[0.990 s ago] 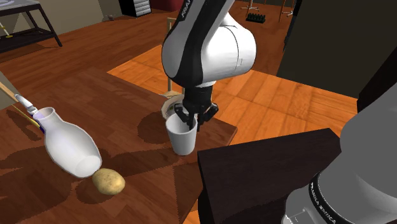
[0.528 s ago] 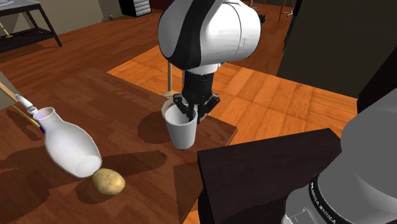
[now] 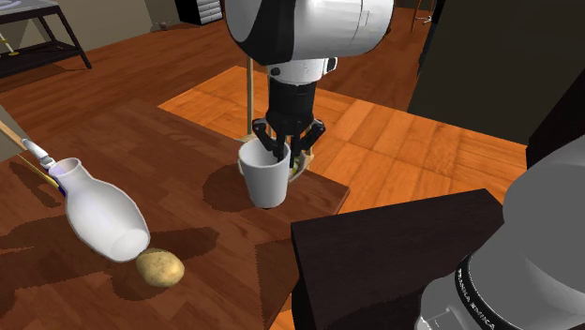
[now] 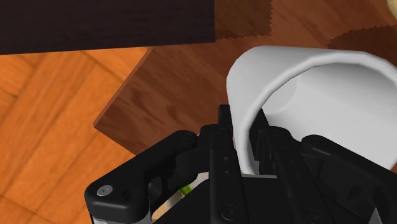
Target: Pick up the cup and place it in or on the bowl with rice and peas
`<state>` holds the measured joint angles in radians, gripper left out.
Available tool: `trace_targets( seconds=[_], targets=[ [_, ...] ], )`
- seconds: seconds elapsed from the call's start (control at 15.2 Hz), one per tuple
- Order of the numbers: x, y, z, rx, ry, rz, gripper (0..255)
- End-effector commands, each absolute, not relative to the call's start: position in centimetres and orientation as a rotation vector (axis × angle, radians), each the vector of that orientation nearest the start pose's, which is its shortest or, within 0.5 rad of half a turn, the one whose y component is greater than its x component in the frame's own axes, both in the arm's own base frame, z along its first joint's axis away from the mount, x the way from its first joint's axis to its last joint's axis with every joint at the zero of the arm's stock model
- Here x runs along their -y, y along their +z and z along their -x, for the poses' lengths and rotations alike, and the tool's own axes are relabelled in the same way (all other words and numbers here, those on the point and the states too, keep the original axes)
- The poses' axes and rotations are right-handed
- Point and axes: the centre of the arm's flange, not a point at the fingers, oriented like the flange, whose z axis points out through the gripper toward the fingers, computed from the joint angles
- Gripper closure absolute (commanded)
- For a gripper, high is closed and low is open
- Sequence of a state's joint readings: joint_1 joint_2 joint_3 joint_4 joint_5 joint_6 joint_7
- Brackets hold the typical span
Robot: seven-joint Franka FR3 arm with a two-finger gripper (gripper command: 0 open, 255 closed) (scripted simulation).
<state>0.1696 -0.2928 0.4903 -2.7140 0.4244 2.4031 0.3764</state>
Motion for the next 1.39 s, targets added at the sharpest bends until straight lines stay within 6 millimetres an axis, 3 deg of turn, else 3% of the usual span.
trace_targets(
  seconds=[0.0,0.66,1.32],
  targets=[
    [-23.2,31.4,-31.2,-0.088,0.143,3.027,255],
    [-23.2,36.4,-31.2,-0.088,0.143,3.027,255],
    [-20.9,39.4,-43.9,-0.088,0.143,3.027,255]
  ],
)
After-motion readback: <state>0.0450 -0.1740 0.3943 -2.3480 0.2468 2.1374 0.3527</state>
